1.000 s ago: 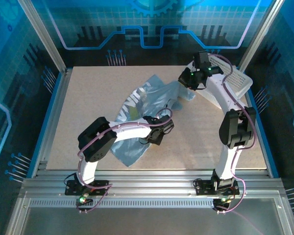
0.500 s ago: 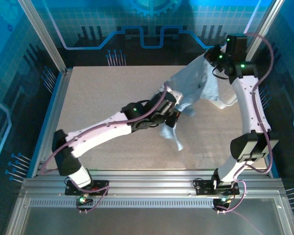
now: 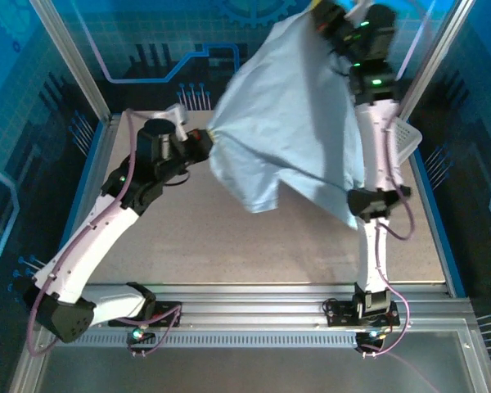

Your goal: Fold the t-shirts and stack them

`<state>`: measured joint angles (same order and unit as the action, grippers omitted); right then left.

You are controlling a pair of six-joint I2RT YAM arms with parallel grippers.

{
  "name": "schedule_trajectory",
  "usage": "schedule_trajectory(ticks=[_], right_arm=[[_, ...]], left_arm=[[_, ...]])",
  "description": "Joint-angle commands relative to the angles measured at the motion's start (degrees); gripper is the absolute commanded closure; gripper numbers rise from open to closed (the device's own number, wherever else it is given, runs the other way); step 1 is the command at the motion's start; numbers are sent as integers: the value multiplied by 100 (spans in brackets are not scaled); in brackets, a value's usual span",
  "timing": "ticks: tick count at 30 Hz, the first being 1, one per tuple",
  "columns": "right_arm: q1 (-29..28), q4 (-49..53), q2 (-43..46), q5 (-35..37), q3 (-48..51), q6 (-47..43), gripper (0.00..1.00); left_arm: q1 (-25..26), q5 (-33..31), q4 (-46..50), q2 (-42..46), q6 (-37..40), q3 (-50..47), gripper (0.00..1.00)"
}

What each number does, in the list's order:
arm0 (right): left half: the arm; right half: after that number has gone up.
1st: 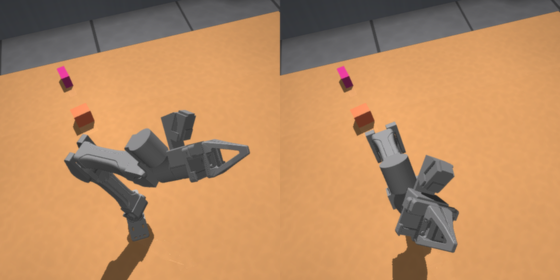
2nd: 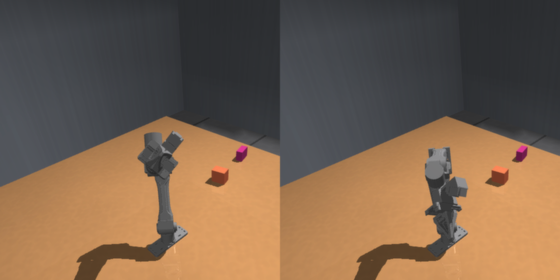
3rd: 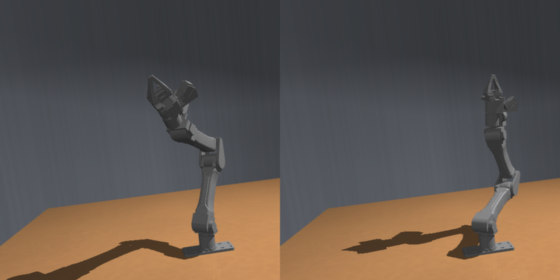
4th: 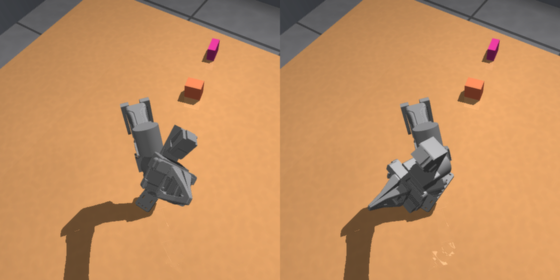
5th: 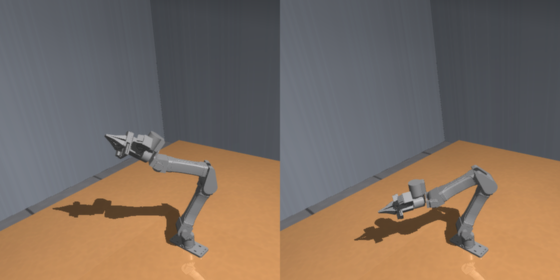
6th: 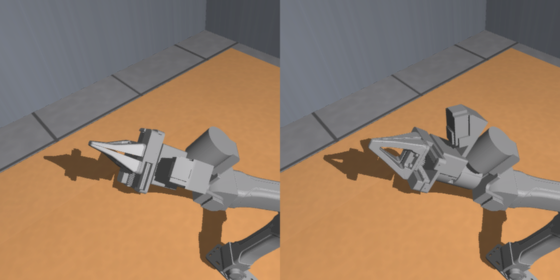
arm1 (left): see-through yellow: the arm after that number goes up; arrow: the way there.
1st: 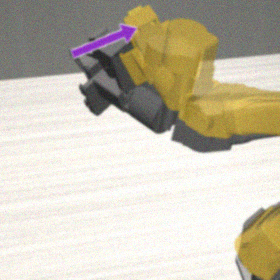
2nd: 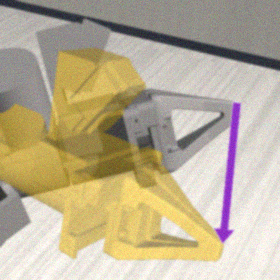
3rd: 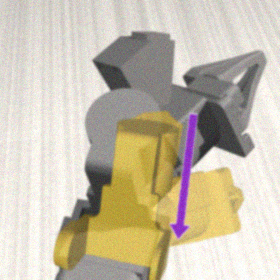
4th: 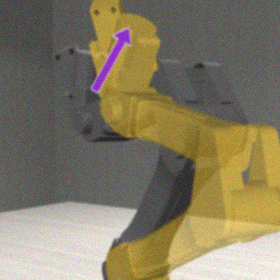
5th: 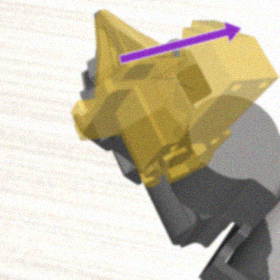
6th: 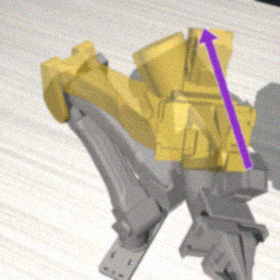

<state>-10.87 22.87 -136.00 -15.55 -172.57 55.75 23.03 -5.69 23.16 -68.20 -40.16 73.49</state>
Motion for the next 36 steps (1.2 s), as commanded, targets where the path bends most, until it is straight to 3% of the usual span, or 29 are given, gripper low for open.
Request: schedule_trajectory(ticks=[1, 2, 4, 6, 8, 14, 16, 20, 23, 29, 33, 36], right_arm=[[-586, 308, -1101, -888, 370, 493, 57], [-713, 441, -1126, -955, 634, 345, 48], [-890, 889, -1037, -988, 995, -50, 42], [-1006, 1109, -658, -876, 1608, -464, 38], [-1040, 819, -14, -750, 2704, -642, 35], [-995, 639, 2166, 180, 5941, -752, 34], [-970, 1045, 2822, 472, 6880, -710, 40], [-998, 2016, 3903, 526, 8714, -668, 58], [-1173, 1969, 4440, 98, 10095, -416, 66], [-1014, 2033, 5083, 48, 11615, -172, 71], [-741, 1964, 4841, -53, 12102, -84, 73], [-613, 1698, 4332, 57, 12031, -102, 73]], left_arm=[[-850, -43, 890, 139, -1223, -788, 100], [-1225, 103, 1106, 110, -1368, -1009, 100], [-1748, 318, 1130, 86, -1302, -1443, 97], [-2100, 370, 1302, 32, -1213, -1665, 60], [-2184, 255, 1612, -60, -985, -1648, 44], [-2179, 233, 2310, 91, -697, -2164, 39], [-2180, 282, 2353, 231, -524, -2445, 39], [-2081, 1159, 1811, -22, -413, -2819, 52], [-1385, 1374, 1334, -548, -425, -2639, 61], [518, 1555, 765, -1882, -140, -1466, 63], [1467, 1938, 557, -3270, 94, -433, 64], [1789, 1937, 587, -4188, 41, 234, 65]])
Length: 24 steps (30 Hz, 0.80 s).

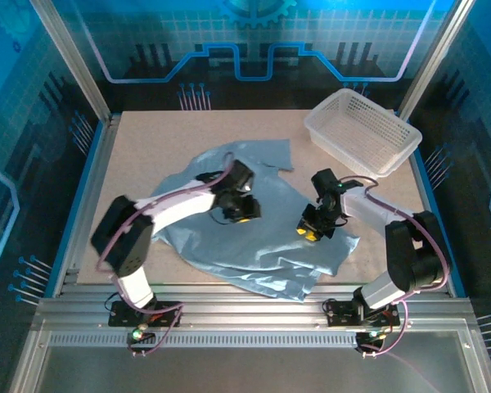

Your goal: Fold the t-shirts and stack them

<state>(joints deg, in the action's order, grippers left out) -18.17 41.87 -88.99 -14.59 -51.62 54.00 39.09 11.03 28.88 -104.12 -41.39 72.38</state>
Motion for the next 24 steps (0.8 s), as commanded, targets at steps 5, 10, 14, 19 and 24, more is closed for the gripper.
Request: schedule_trajectory(ticks=[5, 10, 14, 19, 24], right_arm=[[545, -382, -1524, 147, -886, -167, 74], [784, -419, -2713, 189, -2429, -726, 73], [680, -279, -3608, 12, -4171, -1396, 65], [578, -155, -3820, 84, -5673, -1845, 48], [465, 243, -3090, 547, -5639, -1675, 46]], left_arm=[[5, 103, 219, -1732, -104, 1213, 67], [-613, -266, 575, -2548, -145, 2116, 67], [-1353, -140, 504, -2839, -357, 2550, 67], [-2140, 57, 547, -3214, -469, 3377, 64], [-2489, -62, 367, -3008, -620, 3589, 61]])
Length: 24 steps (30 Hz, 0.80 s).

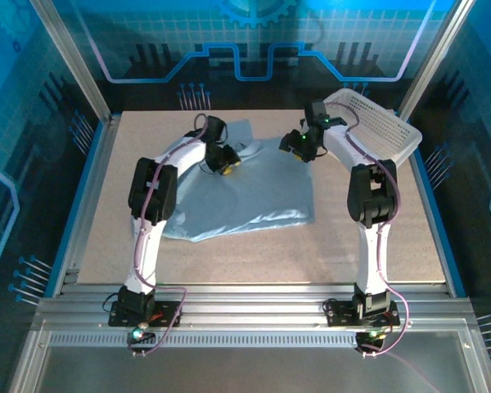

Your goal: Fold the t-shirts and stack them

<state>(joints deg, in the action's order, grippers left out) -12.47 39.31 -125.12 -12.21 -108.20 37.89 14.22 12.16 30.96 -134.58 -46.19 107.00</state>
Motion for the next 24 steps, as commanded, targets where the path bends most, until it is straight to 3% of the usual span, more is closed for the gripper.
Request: schedule_trajectory(ticks=[1, 6, 9, 15, 24], right_arm=[[-120, 567, 794, 424, 292, 119, 48], [-84, -105, 2482, 647, 2613, 1313, 57], [78, -587, 3045, 386, 3635, 1845, 63], [209, -964, 3018, -95, 4562, 2325, 70], [270, -1300, 2423, -216, 4695, 2342, 72]], left_arm=[[2, -213, 115, 191, -138, 59, 59], [310, -254, -364, 1372, -263, -969, 54], [640, -134, -509, 1853, -387, -1541, 55], [1320, 112, -744, 1857, -490, -2005, 59], [1505, 181, -603, 1017, -269, -1340, 63]])
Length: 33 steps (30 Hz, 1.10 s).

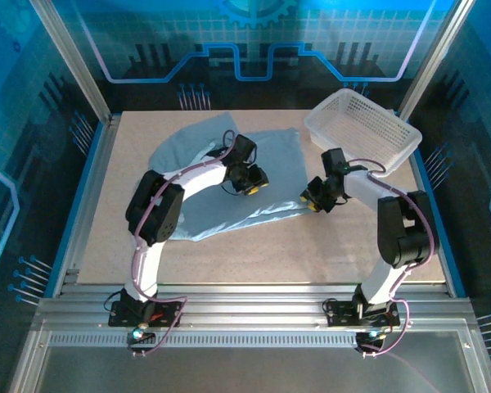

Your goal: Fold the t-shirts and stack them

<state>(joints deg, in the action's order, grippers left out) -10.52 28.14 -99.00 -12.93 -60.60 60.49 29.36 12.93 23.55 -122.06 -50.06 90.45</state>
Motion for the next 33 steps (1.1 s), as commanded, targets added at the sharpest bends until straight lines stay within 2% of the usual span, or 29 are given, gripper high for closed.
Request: schedule_trajectory(ticks=[1, 7, 12, 20, 24, 27, 28, 30, 33], right_arm=[[77, -186, -251, -153, -94, 77, 74], [52, -23, -321, -99, -48, 77, 78], [12, -46, -106, 69, 6, 100, 100], [-153, 999, 886, 682, -226, -33, 100], [-161, 1011, 1098, 584, 33, -136, 100], [-129, 342, 910, 184, 323, -267, 73], [-126, 211, 795, 107, 309, -351, 67], [-117, 219, 391, 8, 21, -675, 62], [-100, 300, -33, 10, -345, -1094, 58]], left_arm=[[-12, 119, 164, -298, 140, 362, 63], [14, 122, 224, -536, 203, 514, 64], [51, 49, 355, -695, 322, 637, 66], [60, -7, 396, -802, 401, 665, 67], [84, -9, 355, -818, 396, 683, 67], [118, -10, 369, -836, 413, 736, 67], [126, -7, 377, -842, 414, 749, 67], [144, -9, 417, -865, 435, 791, 67], [162, -1, 448, -876, 463, 816, 68]])
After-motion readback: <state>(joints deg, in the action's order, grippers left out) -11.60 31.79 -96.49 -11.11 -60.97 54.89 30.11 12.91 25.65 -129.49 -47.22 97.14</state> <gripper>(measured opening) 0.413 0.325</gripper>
